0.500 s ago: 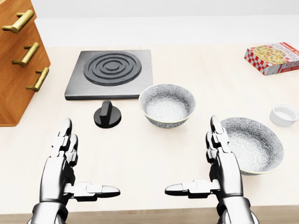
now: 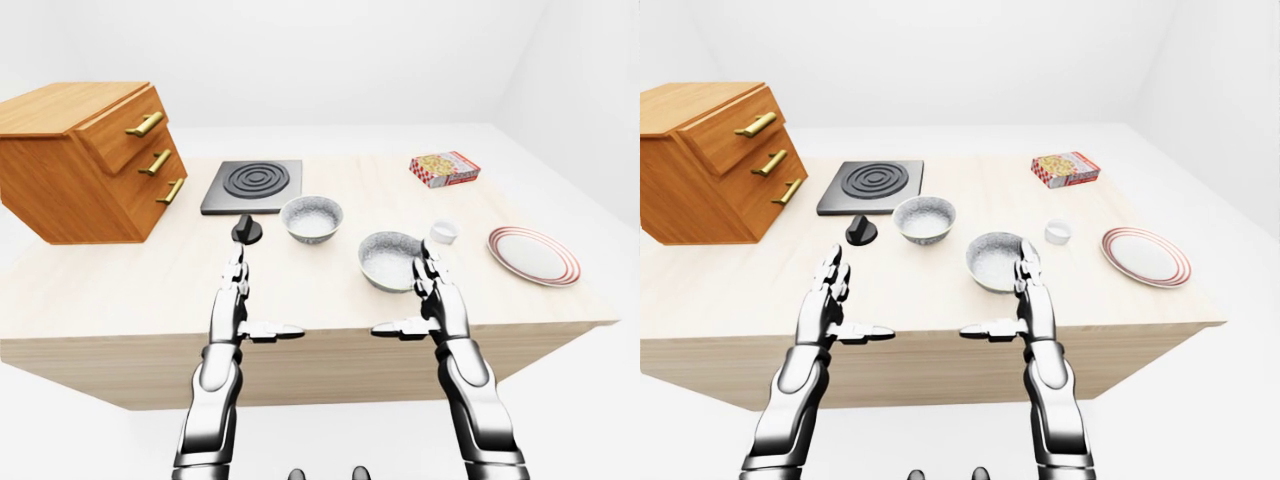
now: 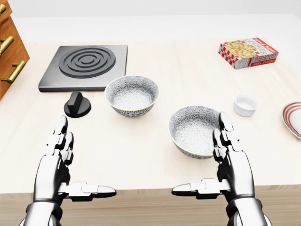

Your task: Pick the akita bowl from table center and place it on the plate.

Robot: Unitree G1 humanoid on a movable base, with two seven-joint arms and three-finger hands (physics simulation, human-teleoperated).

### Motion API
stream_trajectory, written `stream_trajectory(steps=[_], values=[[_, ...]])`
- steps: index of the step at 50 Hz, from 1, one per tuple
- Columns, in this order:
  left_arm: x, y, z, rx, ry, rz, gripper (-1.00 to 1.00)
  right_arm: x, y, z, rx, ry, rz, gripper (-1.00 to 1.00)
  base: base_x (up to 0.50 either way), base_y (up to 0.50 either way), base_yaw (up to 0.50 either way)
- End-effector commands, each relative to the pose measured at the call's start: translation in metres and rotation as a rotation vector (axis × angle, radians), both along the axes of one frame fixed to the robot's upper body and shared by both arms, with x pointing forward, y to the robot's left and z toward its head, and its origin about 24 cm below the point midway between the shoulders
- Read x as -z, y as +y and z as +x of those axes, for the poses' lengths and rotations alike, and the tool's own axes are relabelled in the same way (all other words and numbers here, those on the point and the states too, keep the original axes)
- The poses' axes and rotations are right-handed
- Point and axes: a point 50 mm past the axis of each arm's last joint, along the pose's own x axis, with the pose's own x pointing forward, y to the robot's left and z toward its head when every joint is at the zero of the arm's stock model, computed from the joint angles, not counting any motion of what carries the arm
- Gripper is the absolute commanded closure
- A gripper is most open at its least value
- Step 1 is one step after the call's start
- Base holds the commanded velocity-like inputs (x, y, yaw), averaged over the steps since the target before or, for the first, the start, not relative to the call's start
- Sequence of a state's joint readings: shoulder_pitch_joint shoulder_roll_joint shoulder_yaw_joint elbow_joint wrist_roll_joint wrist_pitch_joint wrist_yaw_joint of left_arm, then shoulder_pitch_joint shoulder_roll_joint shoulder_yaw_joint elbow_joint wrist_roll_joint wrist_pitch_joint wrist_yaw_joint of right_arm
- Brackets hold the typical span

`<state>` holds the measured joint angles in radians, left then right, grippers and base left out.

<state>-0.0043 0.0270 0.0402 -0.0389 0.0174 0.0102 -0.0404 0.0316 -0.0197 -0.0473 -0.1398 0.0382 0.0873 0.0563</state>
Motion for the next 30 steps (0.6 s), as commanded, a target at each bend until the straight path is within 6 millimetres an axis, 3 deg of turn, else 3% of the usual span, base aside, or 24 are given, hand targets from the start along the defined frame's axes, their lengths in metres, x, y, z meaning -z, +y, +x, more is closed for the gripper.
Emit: stream_trajectory(steps=[1,18,30], values=[[-0.008,0.0036,0.0012,-0.002,-0.019,0.009,-1.0,-0.0141,-0.0011,-0.0019,-0.005,-0.061,0.006,-1.0,0.0,-0.5,0.0],[-0.0107,0.0045,0.0043,0.0,-0.03,0.016,-1.0,-0.013,0.0023,-0.0006,-0.025,-0.056,0.014,-1.0,0.16,-0.5,0.0],[-0.0162,0.0043,0.007,-0.003,-0.03,0.016,-1.0,-0.0209,0.0026,0.0021,-0.041,-0.089,0.012,-1.0,0.44,-0.34,0.0]])
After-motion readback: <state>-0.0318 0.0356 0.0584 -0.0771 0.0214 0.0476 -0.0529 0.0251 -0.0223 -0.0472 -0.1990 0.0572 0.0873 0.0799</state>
